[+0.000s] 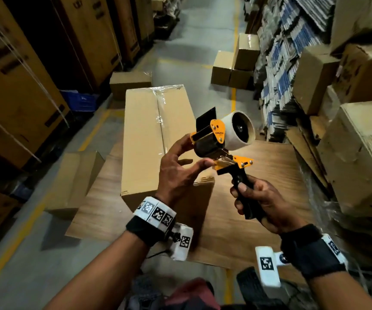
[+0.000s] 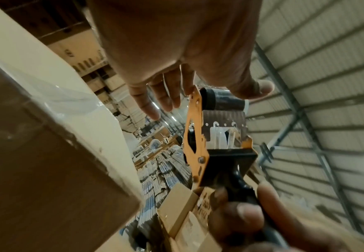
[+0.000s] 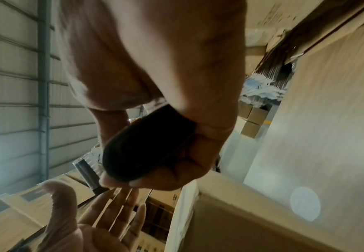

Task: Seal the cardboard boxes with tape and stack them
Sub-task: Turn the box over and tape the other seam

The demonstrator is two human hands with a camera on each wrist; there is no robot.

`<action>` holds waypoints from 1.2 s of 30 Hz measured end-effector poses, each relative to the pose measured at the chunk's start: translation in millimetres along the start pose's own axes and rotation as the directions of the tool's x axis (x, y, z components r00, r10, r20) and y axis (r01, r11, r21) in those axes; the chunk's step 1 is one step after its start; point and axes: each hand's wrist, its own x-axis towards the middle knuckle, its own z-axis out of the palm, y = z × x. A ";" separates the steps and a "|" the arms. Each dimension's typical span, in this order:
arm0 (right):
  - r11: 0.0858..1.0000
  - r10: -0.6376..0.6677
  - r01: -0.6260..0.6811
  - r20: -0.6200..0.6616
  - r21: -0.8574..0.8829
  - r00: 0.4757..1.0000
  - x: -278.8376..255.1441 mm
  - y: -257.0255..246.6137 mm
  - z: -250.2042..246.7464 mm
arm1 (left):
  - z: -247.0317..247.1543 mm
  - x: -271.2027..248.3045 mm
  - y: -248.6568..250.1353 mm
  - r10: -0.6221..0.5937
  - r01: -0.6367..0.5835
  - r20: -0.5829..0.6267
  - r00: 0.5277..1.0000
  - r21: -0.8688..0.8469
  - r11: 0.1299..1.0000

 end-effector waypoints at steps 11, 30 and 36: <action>0.988 -0.079 0.088 0.072 -0.128 0.994 41.8 -1.0 61.1 | -88.1 4.4 5.2 -0.071 0.068 -0.103 0.992 -0.028 0.997; 0.966 -0.100 0.119 0.095 -0.229 0.990 65.0 1.0 128.4 | -167.0 13.5 -2.4 -0.229 0.172 -0.113 0.967 -0.374 0.911; 0.974 -0.114 0.127 0.080 -0.190 0.990 66.3 0.5 130.1 | -175.1 12.2 -5.5 -0.255 0.229 -0.006 0.967 -0.414 0.881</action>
